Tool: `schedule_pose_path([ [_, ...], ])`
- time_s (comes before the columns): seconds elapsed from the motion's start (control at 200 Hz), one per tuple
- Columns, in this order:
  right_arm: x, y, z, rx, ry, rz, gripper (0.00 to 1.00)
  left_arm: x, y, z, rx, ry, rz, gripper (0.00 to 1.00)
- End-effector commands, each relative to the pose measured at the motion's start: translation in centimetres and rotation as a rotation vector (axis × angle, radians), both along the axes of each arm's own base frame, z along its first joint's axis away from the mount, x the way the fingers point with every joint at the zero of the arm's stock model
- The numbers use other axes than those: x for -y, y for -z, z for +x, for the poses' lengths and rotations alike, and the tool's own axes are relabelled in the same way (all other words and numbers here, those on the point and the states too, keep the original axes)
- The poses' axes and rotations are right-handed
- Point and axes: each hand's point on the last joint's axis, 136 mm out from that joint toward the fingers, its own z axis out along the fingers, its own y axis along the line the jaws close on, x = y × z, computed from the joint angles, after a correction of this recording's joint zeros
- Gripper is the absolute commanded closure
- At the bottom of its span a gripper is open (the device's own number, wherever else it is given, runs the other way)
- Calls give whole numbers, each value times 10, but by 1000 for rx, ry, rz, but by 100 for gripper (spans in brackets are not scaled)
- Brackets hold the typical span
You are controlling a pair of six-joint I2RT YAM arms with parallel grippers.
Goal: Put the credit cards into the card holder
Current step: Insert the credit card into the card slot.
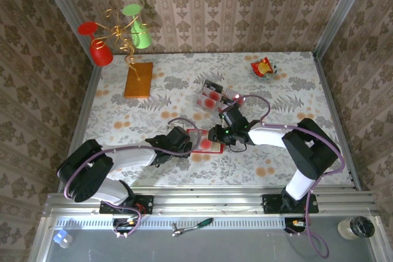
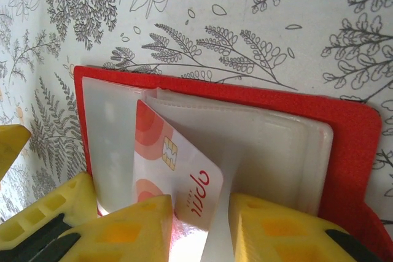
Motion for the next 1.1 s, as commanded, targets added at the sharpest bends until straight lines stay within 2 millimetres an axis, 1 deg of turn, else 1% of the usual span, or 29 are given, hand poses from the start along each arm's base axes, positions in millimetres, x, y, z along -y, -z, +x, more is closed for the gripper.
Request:
schedule_pose_path([
  [0.0, 2, -4, -3, -1, -11, -30, 70, -8, 13, -8, -36, 1, 38, 0],
  [0.145, 2, -10, -1, 10, -15, -28, 72, -9, 13, -8, -38, 1, 39, 0],
  [0.485, -3, -15, -1, 23, -31, -34, 79, -10, 11, -8, -34, 2, 39, 0],
  [0.65, -5, -19, 0, 34, -28, -21, 80, -9, 12, -8, -36, 3, 39, 0],
  [0.865, -8, -15, 0, 17, -22, 5, 86, -9, 12, -8, -35, 4, 38, 0],
  [0.97, -6, -11, -2, 9, -20, 0, 91, -9, 12, -8, -34, 3, 38, 0],
  [1.035, -5, -11, -3, 7, -18, -1, 91, -9, 12, -8, -35, 2, 38, 0],
  [1.095, -3, -9, -2, 7, -16, -4, 94, -10, 12, -9, -36, 2, 38, 0],
])
